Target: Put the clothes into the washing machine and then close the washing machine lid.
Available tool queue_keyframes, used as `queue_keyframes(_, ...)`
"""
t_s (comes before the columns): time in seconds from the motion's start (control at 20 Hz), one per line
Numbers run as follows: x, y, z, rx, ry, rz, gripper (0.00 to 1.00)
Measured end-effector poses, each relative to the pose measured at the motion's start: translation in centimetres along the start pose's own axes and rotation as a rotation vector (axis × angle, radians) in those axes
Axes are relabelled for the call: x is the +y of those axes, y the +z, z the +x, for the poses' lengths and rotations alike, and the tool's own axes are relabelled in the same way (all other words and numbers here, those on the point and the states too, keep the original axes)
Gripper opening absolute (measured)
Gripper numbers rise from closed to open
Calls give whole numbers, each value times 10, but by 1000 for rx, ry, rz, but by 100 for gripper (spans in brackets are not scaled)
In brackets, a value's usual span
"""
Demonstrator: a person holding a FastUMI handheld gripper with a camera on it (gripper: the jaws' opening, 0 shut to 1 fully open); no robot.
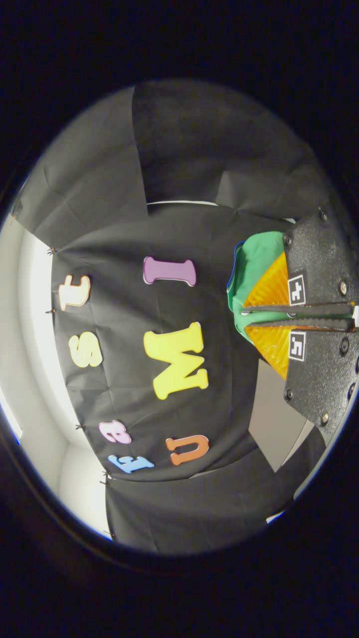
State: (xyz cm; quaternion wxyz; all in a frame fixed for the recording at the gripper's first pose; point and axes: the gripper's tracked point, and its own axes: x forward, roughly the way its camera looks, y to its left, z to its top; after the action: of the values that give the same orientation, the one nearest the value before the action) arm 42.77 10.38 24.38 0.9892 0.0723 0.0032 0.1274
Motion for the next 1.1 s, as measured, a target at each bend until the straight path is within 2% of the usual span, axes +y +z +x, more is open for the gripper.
queue_keyframes(0.6,-48,-139,86,261,23,-13,6)
queue_keyframes(1.1,-78,-256,148,499,-1,12,6)
